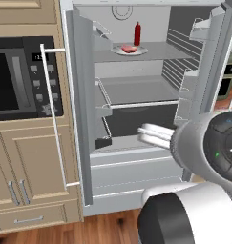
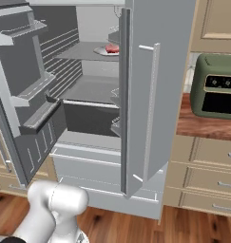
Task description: Retrieve the steak from the fridge and place it on the saucepan with marinade on the stove.
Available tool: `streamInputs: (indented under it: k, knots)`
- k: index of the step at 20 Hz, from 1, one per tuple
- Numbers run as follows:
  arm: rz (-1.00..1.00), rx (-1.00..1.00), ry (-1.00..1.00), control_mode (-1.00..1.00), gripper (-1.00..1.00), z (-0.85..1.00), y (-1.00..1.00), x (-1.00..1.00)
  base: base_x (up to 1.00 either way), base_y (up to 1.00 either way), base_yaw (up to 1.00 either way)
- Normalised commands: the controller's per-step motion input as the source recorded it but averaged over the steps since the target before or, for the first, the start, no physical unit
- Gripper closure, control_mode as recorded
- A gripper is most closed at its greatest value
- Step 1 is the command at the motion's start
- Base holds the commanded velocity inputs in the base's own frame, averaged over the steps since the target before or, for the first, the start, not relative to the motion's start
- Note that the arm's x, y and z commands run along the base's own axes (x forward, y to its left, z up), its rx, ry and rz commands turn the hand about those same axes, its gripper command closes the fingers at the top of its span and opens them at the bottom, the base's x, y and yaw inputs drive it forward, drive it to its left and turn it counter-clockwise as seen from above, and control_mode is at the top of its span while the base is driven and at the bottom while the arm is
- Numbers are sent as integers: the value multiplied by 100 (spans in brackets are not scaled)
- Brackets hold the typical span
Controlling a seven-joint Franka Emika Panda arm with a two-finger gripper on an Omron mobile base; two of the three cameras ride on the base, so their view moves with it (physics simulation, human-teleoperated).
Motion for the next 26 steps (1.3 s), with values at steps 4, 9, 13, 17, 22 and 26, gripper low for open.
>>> streamInputs:
  k: [4, 9, 13, 17, 22, 26]
  knots:
    - [5, 9, 1, -100, -100, 0, -100, 16, 0, 0, 0]
    - [7, 15, 12, -100, -100, 0, -89, 58, 0, 0, 0]
    - [0, 3, 17, -100, -100, -1, -27, 96, 0, 0, 0]
    - [-7, -1, 5, -100, -100, -16, 0, 100, 0, 0, 0]
    - [-21, -8, 0, -100, -100, -33, 4, 83, 0, 0, 0]
    - [-18, -6, 0, -100, -100, -32, 0, 47, 0, 0, 0]
